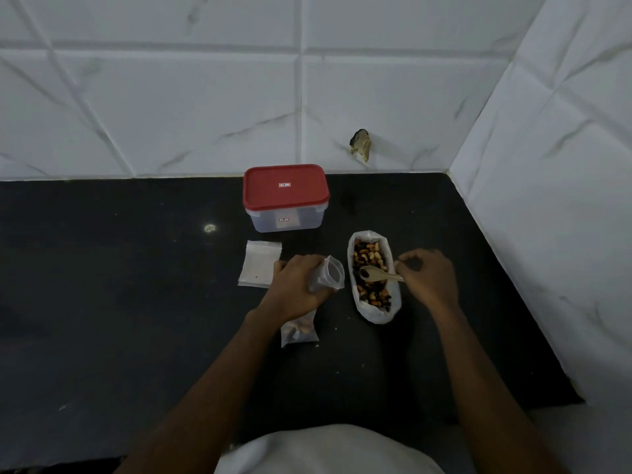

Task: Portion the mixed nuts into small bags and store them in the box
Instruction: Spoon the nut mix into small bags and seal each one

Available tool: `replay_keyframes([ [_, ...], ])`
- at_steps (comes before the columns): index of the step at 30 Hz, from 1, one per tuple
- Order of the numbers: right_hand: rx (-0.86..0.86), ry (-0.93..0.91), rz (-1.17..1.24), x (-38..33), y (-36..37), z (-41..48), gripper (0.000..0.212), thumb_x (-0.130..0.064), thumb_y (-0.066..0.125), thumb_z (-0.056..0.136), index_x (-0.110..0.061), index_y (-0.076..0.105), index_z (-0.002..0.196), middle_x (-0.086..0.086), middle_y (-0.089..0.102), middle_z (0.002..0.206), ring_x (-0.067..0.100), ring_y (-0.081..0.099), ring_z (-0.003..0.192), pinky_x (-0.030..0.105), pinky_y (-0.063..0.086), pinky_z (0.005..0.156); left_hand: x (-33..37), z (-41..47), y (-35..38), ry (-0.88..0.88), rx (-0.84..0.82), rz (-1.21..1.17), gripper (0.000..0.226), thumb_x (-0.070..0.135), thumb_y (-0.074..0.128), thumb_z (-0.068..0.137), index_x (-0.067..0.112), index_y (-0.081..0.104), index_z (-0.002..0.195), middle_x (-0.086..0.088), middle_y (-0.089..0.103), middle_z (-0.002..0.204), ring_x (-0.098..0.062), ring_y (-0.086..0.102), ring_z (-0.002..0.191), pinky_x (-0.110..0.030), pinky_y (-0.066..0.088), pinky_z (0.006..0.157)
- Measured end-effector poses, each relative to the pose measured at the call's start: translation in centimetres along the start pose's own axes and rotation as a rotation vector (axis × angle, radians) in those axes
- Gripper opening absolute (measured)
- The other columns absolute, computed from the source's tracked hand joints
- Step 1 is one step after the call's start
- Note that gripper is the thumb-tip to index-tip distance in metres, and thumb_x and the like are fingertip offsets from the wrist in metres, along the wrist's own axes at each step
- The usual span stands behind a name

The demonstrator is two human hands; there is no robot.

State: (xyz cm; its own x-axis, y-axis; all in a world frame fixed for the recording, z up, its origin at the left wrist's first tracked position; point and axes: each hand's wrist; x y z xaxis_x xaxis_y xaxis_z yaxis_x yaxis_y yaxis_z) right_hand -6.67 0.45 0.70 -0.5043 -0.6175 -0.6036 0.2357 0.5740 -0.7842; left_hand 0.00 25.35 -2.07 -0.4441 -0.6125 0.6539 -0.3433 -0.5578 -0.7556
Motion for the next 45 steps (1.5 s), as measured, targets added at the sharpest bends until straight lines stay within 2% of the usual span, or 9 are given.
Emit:
replay_keyframes([
  [3, -0.124, 0.047, -0.278, 2.1, -0.2, 0.7, 0.039, -0.048, 0.063, 0.089, -0.03, 0.063, 0.123, 0.004, 0.054, 0.13, 0.026, 0.05, 0.12, 0.041, 0.046, 0.095, 0.2, 0.1, 0.5, 0.002, -0.023, 0.033, 0.06, 0.042, 0.07, 0.084, 0.026, 0.046, 0.137, 0.005, 0.053, 0.134, -0.011, 0.043, 0.126, -0.033, 0.026, 0.103],
  [5, -0.181, 0.082, -0.286, 2.4, 0.1, 0.8, 0.044, -0.053, 0.061, 0.088, -0.029, 0.06, 0.126, 0.003, 0.059, 0.126, 0.024, 0.054, 0.115, 0.039, 0.047, 0.092, 0.5, 0.2, 0.9, 0.006, -0.044, 0.028, 0.063, 0.039, 0.069, 0.085, 0.027, 0.043, 0.141, 0.005, 0.052, 0.137, -0.01, 0.041, 0.127, -0.027, 0.022, 0.101],
  [7, -0.197, 0.112, -0.241, 2.4, 0.3, 0.8, 0.034, -0.049, 0.063, 0.089, -0.029, 0.063, 0.117, -0.001, 0.065, 0.113, 0.017, 0.059, 0.097, 0.033, 0.048, 0.082, 0.6, 0.3, 1.1, 0.0, -0.066, 0.025, 0.069, 0.038, 0.068, 0.086, 0.032, 0.034, 0.145, 0.005, 0.05, 0.14, -0.01, 0.04, 0.129, -0.028, 0.02, 0.104],
  [10, -0.196, 0.118, -0.063, 2.4, 0.1, 0.7, 0.009, -0.034, 0.069, 0.089, -0.026, 0.068, 0.093, -0.002, 0.07, 0.098, 0.012, 0.062, 0.081, 0.032, 0.052, 0.075, 0.6, 0.3, 1.5, -0.033, -0.099, -0.003, 0.078, 0.039, 0.068, 0.085, 0.04, 0.021, 0.148, 0.004, 0.046, 0.144, -0.013, 0.04, 0.133, -0.042, 0.02, 0.115],
  [15, -0.051, 0.001, 0.328, 1.8, -1.0, -0.4, 0.009, -0.027, 0.078, 0.082, -0.021, 0.073, 0.088, -0.005, 0.072, 0.086, 0.009, 0.066, 0.077, 0.026, 0.052, 0.07, 0.8, 0.2, 1.9, -0.063, -0.176, 0.017, 0.075, 0.053, 0.062, 0.087, 0.039, 0.019, 0.147, 0.0, 0.049, 0.142, -0.016, 0.043, 0.13, -0.042, 0.019, 0.114],
  [22, 0.12, -0.073, 0.18, 1.6, -0.8, -1.1, 0.017, -0.037, 0.06, 0.095, -0.022, 0.064, 0.09, -0.007, 0.063, 0.08, 0.007, 0.06, 0.077, 0.025, 0.044, 0.066, 1.0, -0.2, 2.3, -0.005, -0.226, 0.104, 0.071, 0.056, 0.055, 0.09, 0.034, 0.022, 0.149, -0.003, 0.048, 0.142, -0.017, 0.043, 0.129, -0.035, 0.018, 0.109],
  [34, 0.311, -0.135, 0.207, 2.4, 0.8, -2.5, 0.012, -0.027, 0.065, 0.093, -0.016, 0.062, 0.096, -0.006, 0.066, 0.084, 0.004, 0.064, 0.074, 0.018, 0.047, 0.064, 0.4, -0.2, 3.2, 0.029, -0.338, 0.174, 0.062, 0.052, 0.058, 0.09, 0.037, 0.032, 0.144, 0.001, 0.048, 0.139, -0.014, 0.039, 0.128, -0.035, 0.016, 0.108],
  [38, 0.307, -0.136, 0.2, 2.7, 1.0, -2.7, 0.013, -0.026, 0.066, 0.092, -0.014, 0.063, 0.095, -0.004, 0.067, 0.083, 0.007, 0.065, 0.074, 0.025, 0.052, 0.066, 0.5, -0.2, 3.3, 0.002, -0.345, 0.142, 0.06, 0.051, 0.057, 0.091, 0.037, 0.033, 0.143, 0.0, 0.05, 0.136, -0.015, 0.04, 0.126, -0.035, 0.017, 0.108],
  [45, 0.285, -0.048, 0.282, 3.0, 1.9, -2.8, 0.011, -0.024, 0.068, 0.091, -0.015, 0.062, 0.088, -0.003, 0.068, 0.078, 0.008, 0.067, 0.072, 0.021, 0.052, 0.064, 0.8, 0.1, 3.5, -0.039, -0.347, 0.062, 0.059, 0.045, 0.061, 0.09, 0.034, 0.036, 0.143, 0.001, 0.049, 0.139, -0.015, 0.041, 0.128, -0.034, 0.017, 0.107],
])
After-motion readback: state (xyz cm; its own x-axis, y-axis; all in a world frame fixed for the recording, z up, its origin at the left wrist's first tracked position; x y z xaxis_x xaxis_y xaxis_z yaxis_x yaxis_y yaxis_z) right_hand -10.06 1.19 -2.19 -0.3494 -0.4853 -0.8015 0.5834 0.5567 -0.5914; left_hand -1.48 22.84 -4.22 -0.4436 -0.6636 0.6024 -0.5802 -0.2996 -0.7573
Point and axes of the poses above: each hand's wrist, its own z-axis towards the middle knuckle, its own y-axis out of the palm, x = y × z
